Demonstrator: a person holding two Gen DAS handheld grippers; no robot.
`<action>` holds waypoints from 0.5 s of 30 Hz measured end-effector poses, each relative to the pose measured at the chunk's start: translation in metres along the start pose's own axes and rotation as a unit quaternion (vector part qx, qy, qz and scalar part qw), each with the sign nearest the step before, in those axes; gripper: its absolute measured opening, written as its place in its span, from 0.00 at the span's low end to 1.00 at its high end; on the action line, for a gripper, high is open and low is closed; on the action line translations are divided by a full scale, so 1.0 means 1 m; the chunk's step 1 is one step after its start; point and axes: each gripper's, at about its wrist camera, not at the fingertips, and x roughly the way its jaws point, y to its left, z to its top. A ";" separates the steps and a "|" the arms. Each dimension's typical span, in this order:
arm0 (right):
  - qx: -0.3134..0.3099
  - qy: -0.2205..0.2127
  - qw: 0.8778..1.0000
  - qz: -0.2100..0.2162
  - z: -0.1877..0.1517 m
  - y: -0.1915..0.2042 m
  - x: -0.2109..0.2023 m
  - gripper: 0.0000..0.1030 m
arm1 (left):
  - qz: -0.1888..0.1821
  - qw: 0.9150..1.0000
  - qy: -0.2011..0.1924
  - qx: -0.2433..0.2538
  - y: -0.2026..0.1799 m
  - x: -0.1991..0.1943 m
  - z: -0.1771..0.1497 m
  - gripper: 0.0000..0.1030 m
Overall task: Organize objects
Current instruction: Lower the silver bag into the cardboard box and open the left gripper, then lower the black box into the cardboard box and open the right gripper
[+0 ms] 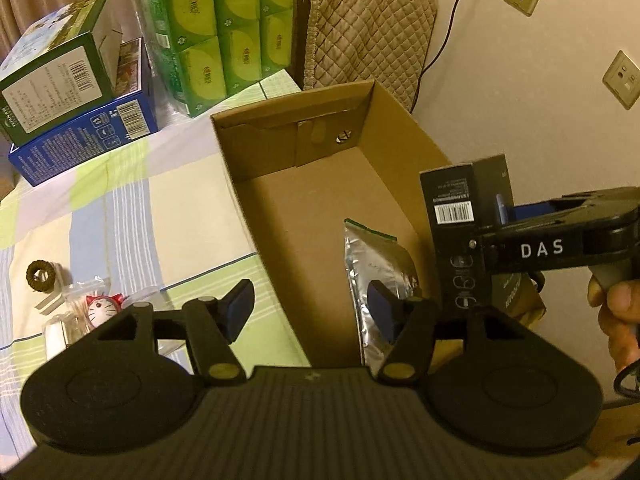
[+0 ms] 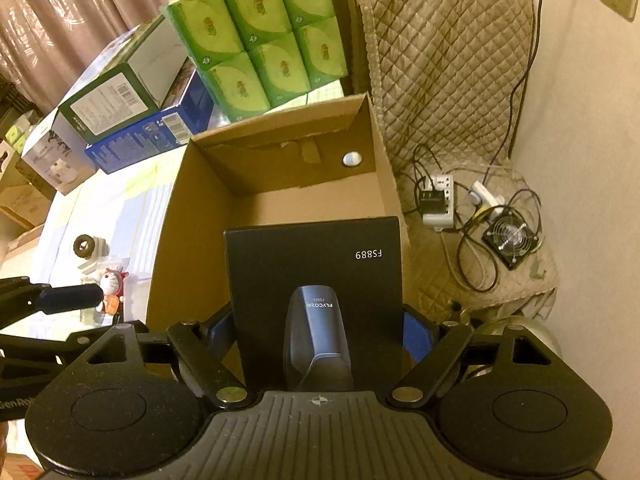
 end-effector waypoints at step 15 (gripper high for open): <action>0.032 0.003 0.999 0.015 -0.005 -0.004 0.003 0.82 | 0.002 1.000 -0.001 -0.004 0.014 -0.012 -0.011 0.58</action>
